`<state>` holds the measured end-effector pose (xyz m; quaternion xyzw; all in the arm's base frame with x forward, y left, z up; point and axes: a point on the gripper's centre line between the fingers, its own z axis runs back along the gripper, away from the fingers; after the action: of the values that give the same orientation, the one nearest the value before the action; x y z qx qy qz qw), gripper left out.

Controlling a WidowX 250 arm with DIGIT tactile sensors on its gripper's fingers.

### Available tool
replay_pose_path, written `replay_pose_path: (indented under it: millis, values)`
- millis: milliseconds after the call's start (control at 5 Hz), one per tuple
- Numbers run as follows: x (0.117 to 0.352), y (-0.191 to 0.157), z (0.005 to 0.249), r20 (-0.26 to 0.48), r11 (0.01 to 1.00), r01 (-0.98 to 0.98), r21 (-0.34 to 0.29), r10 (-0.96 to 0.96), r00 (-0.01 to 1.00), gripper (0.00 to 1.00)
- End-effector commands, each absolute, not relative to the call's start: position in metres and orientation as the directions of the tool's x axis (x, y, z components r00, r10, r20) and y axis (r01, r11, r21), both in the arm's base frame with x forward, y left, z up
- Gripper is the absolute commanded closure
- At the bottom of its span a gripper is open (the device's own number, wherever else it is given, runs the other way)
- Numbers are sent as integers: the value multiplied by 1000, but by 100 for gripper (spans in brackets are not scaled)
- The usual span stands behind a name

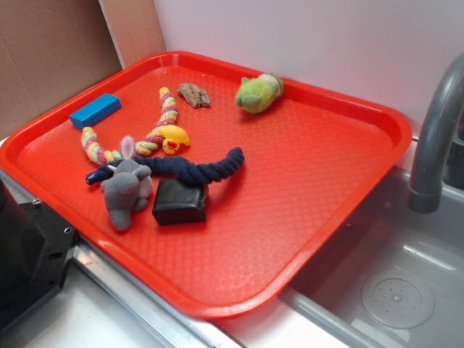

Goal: Grab the blue block.

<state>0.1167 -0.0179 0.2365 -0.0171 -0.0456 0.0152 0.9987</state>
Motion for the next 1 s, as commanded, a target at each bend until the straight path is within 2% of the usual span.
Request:
replay_pose_path:
  millis: [0,200,400,800]
  values:
    - [117,-18,236,91,999,-29,-35,32,995,0]
    - [158,32,193,62,993,-90,-79,95,994,0]
    - [169,74,173,102,995,-90,-50,95,990,0]
    - [169,74,173,102,995,-90,-50,95,990,0]
